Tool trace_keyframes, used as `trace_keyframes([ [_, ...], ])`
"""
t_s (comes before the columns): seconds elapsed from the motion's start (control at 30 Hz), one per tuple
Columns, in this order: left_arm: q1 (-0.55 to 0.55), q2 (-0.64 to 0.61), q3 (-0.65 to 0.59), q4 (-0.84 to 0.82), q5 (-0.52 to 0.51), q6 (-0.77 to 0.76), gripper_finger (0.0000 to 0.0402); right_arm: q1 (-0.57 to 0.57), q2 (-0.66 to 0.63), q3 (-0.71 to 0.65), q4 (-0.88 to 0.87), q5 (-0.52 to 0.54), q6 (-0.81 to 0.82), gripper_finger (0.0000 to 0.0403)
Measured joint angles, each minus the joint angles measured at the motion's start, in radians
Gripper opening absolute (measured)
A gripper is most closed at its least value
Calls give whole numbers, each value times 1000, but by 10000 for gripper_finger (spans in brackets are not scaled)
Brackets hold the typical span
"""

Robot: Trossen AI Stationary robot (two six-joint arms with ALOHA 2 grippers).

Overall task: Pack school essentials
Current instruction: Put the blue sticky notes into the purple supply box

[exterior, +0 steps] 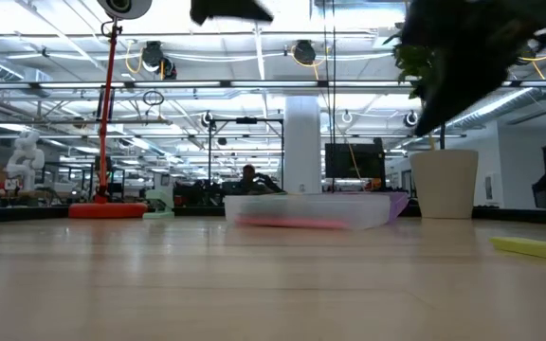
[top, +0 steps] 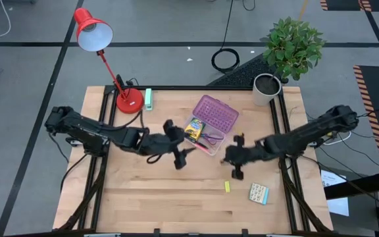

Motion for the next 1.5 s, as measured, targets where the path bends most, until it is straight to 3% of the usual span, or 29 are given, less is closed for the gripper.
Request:
trace_keyframes([
  [0.33, -187, 0, 0, 183, -45, 84, 273, 402, 23, 0, -70, 235, 431, 0],
  [0.47, -242, 1, 17, 181, -112, 95, 273, 539, 45, 0, -89, 321, 561, 0],
  [0.63, -270, 49, 61, 150, -150, 106, 273, 672, 74, 0, -95, 347, 691, 0],
  [0.87, -245, 224, 216, 75, -98, 150, 273, 758, 109, 13, -119, 304, 799, 0],
  [1.03, -214, 351, 348, -44, -18, 160, 273, 762, 138, 24, -120, 169, 841, 0],
  [1.2, -182, 486, 457, -61, 83, 198, 273, 762, 179, 24, -127, 158, 835, 0],
  [1.5, -151, 650, 589, -65, 206, 260, 273, 768, 254, 24, -145, -19, 917, 0],
])
